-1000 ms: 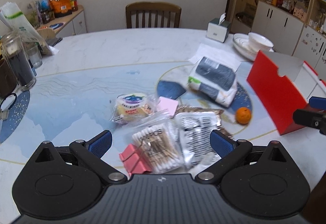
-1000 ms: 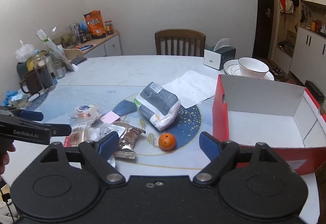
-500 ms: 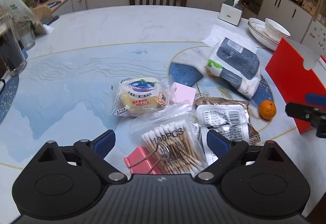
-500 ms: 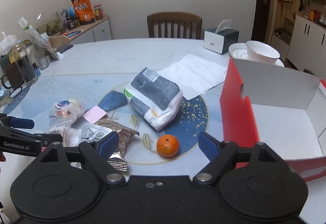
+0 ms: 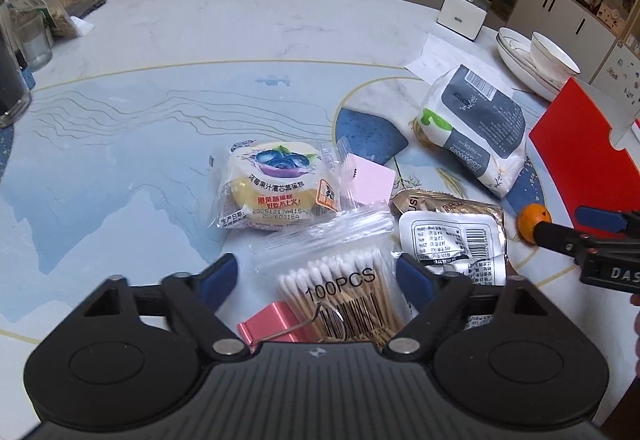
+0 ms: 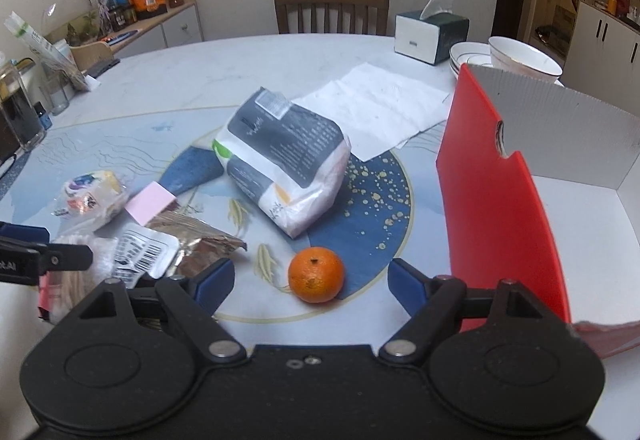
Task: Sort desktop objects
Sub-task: 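Grasp the clear cotton swab bag with left tool while right tool grasps the orange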
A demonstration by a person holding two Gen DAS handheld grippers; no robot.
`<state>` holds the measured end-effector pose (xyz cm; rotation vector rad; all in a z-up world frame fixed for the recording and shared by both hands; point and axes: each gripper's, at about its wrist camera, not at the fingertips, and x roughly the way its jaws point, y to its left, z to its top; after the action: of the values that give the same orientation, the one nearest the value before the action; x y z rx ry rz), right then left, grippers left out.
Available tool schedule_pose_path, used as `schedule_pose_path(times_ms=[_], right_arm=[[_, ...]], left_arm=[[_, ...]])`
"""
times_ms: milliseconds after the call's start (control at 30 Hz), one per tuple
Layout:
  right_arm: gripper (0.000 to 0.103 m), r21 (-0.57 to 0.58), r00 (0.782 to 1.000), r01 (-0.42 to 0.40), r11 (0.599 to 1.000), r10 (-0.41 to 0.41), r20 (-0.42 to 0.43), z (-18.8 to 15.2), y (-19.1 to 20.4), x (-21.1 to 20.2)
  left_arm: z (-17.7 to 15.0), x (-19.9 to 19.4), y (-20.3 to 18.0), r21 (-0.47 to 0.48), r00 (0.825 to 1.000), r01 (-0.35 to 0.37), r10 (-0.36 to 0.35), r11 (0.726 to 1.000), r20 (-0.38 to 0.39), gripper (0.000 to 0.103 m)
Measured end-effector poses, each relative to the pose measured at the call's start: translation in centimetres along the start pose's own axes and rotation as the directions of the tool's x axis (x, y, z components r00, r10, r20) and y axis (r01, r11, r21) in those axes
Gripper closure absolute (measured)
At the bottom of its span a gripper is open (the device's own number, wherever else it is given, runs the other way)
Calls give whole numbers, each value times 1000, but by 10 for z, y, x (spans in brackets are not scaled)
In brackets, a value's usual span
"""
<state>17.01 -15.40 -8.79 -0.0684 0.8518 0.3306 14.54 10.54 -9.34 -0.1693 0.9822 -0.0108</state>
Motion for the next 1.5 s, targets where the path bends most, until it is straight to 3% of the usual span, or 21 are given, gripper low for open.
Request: schedule_pose_path(times_ms=[333,533,833,1167,1500], right_arm=[[32,1,999,6,1000,-6,-48,3,-2,21],[49,-7,997,1,1000,-2,-75,4,2,28],[69,-11,996,15,1000,-16,-88,7,2,31],[69,-13,996,46,999,-47,-73,8,2,17],[69,13,1000,27,1000,-27,-14,23,0,-31]], left_arm=[[4,7,6,-24,999,33,-34,999,-24,37],[7,8,8,-38,997,74,-75,997,-36,51],[12,3,11,-54,992,125,-127,991,-27,55],[23,-15,8,-31,981,195,-194,980,11,56],[31,-38,0,12,972,231,-231,973,46,56]])
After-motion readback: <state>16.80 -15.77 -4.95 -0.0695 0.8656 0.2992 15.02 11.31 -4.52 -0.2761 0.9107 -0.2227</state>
